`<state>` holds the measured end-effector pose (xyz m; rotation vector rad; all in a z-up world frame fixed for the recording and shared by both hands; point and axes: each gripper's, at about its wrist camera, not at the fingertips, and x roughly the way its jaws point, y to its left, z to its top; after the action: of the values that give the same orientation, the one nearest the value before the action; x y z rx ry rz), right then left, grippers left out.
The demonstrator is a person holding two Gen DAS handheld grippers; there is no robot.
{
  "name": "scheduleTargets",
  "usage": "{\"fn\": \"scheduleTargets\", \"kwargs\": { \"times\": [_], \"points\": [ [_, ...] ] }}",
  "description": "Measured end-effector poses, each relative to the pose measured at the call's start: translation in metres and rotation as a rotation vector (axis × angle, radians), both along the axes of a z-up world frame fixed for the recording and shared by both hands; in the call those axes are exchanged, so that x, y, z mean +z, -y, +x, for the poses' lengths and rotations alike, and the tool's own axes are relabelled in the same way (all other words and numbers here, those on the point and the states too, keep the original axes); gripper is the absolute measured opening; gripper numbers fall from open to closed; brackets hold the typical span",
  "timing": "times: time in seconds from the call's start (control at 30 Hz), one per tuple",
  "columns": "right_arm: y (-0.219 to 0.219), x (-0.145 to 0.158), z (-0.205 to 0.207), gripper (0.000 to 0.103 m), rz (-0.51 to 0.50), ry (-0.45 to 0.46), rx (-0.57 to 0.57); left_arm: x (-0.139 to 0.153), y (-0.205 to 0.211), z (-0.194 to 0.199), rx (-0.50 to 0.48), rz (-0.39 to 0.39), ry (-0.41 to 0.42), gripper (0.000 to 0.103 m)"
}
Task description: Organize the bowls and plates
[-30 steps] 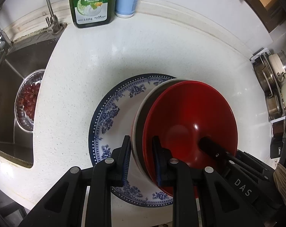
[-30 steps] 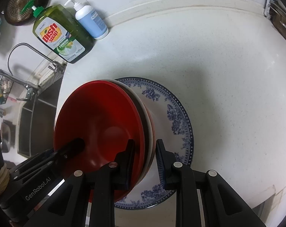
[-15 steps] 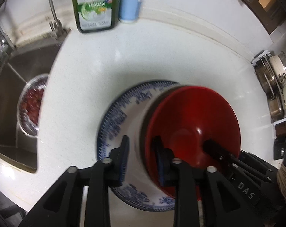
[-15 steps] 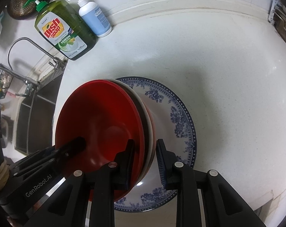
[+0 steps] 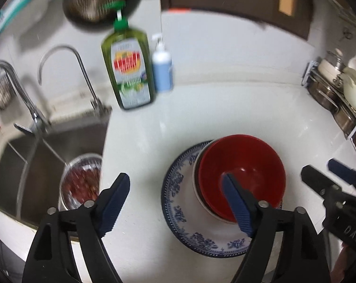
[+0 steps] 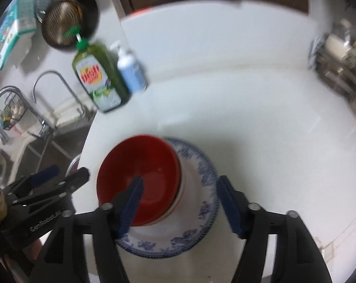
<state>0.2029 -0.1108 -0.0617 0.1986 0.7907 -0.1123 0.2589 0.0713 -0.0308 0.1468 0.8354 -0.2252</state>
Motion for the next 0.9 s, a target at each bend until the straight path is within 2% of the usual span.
{"fn": "scheduleTargets", "kwargs": {
  "times": [0.17,0.3,0.5,0.6,0.77,0.83,0.9],
  "points": [
    [0.003,0.004,-0.034,0.083,-0.054,0.093,-0.07,0.008,-0.01,-0.039,0.008,-0.022,0.125,0.088],
    [0.005,-0.003,-0.058,0.083,-0.076,0.107,-0.078,0.011,-0.013,-0.067,0.022,0.008,0.205,0.092],
    [0.008,-0.006,-0.1,0.083,-0.134,0.148,-0.044,0.006,-0.009,-0.109,0.052,-0.014,0.211,0.094],
    [0.014,-0.004,-0.125,0.083,-0.133,0.17,-0.033,0.006,-0.002,-0.137,0.059,-0.021,0.207,0.094],
    [0.024,-0.001,-0.174,0.084,-0.144,0.202,-0.015,0.011,0.005,-0.187,0.092,-0.026,0.264,0.098],
    [0.028,0.0,-0.193,0.091,-0.155,0.216,-0.014,0.015,0.007,-0.21,0.106,-0.027,0.295,0.099],
    [0.032,0.002,-0.213,0.092,-0.154,0.238,-0.011,0.021,0.009,-0.231,0.12,-0.032,0.322,0.099]
  ]
}}
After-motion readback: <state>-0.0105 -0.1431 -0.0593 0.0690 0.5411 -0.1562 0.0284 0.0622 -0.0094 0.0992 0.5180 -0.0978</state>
